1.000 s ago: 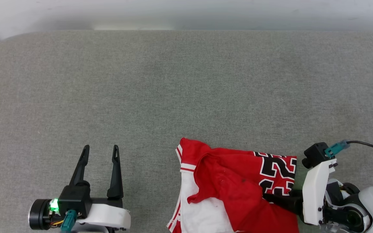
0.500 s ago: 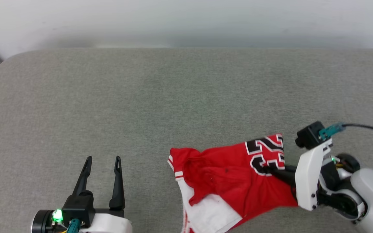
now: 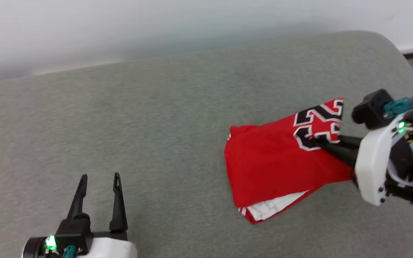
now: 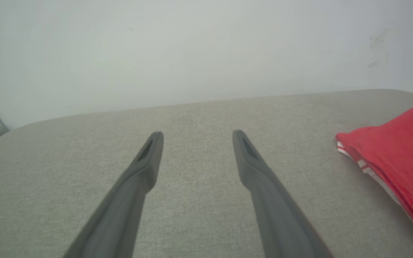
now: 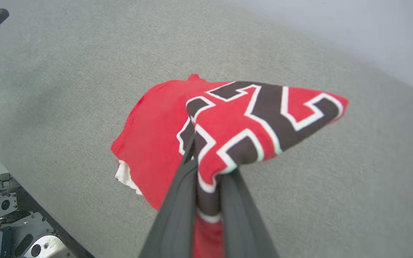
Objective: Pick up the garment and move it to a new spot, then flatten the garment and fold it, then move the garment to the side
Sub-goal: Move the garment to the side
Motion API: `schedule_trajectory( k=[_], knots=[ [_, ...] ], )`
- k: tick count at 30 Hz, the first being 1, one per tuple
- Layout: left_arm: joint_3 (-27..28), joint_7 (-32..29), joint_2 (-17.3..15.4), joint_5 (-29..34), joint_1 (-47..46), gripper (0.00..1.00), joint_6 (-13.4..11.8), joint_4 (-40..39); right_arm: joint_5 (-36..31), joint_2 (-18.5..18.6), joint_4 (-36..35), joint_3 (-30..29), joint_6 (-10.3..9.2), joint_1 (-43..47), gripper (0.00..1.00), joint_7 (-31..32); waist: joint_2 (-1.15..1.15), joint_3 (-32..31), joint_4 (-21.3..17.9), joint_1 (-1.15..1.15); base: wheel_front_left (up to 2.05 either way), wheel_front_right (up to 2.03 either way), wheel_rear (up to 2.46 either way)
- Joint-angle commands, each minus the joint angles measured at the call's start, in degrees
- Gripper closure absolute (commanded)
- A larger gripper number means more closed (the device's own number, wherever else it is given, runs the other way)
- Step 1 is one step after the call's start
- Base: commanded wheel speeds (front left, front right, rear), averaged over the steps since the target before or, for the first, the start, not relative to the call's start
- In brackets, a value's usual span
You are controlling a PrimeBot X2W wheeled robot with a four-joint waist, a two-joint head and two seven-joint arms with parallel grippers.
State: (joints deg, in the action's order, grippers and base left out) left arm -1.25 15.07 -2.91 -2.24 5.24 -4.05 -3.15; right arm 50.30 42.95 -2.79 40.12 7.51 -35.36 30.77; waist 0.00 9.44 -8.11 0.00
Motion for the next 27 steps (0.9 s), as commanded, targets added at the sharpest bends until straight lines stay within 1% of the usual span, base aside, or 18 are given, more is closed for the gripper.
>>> schedule_trajectory(
  k=[1,4,7,8,13,20,25,27],
  knots=[
    [0.43,0.13,0.03,0.42,-1.12,0.00,0.08,-0.17,-0.54,0.84,0.07,-0.70,-0.04,-0.99,1.00,-0.13,0.00,2.69,-4.11,0.00,0.00,0.00,0.00],
    [0.69,0.13,-0.50,1.06,-2.22,0.00,0.76,-0.49,-1.61,2.77,1.42,-2.23,-0.04,-1.90,1.00,-0.51,0.00,4.92,-6.68,0.00,0.00,0.00,0.00],
    [1.03,0.13,-1.35,1.63,-3.62,0.00,1.29,-0.95,-3.31,4.57,4.11,-3.28,-0.04,-3.37,1.00,-1.07,0.00,7.44,-8.46,0.00,0.00,0.00,0.00],
    [1.15,0.13,-2.04,1.96,-4.95,0.00,1.72,-1.41,-5.82,6.22,8.11,-3.77,-0.05,-5.34,1.00,-1.90,0.00,9.92,-9.55,0.00,0.00,0.00,0.00],
    [1.30,0.13,-3.71,2.58,-7.09,0.00,2.25,-2.43,-10.64,7.78,15.81,-3.58,-0.05,-9.46,1.00,-3.47,0.00,14.38,-10.42,0.00,0.00,0.00,0.00],
    [0.66,0.13,-5.35,3.30,-9.29,0.00,2.18,-4.57,-13.79,5.92,29.62,-7.22,-0.06,-14.98,1.00,-8.29,0.00,19.35,-10.63,0.00,0.00,0.00,0.00],
    [0.19,0.13,-6.36,3.50,-10.32,0.00,1.73,-5.87,-17.14,3.69,38.63,-9.94,-0.06,-18.37,1.00,-12.93,0.00,21.62,-10.47,0.00,0.00,0.00,0.00],
    [-0.18,0.13,-6.53,3.59,-10.46,0.00,1.53,-6.04,-18.71,2.37,41.50,-10.14,-0.05,-19.18,1.00,-14.61,0.00,21.86,-10.37,0.00,0.00,0.00,0.00]
  ],
)
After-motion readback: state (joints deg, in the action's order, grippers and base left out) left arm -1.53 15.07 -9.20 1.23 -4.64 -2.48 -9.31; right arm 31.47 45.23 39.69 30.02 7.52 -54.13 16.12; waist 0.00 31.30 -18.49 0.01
